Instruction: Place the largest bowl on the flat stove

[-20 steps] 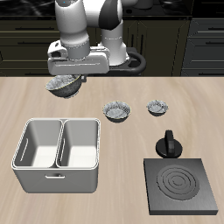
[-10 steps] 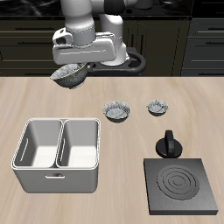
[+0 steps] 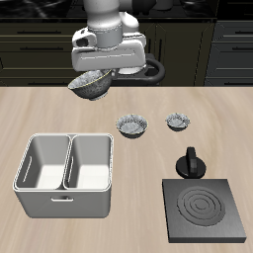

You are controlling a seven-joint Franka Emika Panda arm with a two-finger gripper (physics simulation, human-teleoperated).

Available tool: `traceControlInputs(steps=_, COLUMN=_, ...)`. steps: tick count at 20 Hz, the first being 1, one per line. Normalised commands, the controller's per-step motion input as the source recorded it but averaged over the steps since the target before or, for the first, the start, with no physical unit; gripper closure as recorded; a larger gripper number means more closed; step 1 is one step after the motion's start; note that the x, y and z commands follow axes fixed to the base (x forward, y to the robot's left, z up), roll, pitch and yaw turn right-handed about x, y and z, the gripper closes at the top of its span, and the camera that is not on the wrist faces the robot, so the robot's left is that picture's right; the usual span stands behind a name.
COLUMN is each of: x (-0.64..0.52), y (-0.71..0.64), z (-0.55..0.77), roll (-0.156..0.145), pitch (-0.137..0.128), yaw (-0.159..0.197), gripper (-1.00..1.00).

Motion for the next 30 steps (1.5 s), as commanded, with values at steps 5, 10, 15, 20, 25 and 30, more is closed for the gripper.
traceControlInputs(steps=5, x=0.21, y=0.49, z=0.09, roll=0.019, pitch=-0.014, yaw=0.018, gripper=1.00)
traceControlInputs(steps=10, x=0.19, y=0.41, z=0.11, roll=-0.026, pitch=-0.008, yaw=0.014, gripper=1.00)
traceControlInputs(steps=15, x=0.17, y=0.31, z=0.09, roll=-0.010, pitch=-0.007, yaw=-0.005, gripper=1.00)
traceControlInputs(steps=20, x=0.21, y=0.47, z=0.13, roll=0.017, pitch=-0.029, yaw=0.034, gripper=1.00)
traceControlInputs(steps=25, x=0.26, y=0.26, z=0.05, roll=-0.005, pitch=-0.010, yaw=-0.001, gripper=1.00)
traceControlInputs(steps=30, x=0.33, y=0.18, z=0.07, roll=-0.027, pitch=0.008, yaw=-0.033, gripper=1.00)
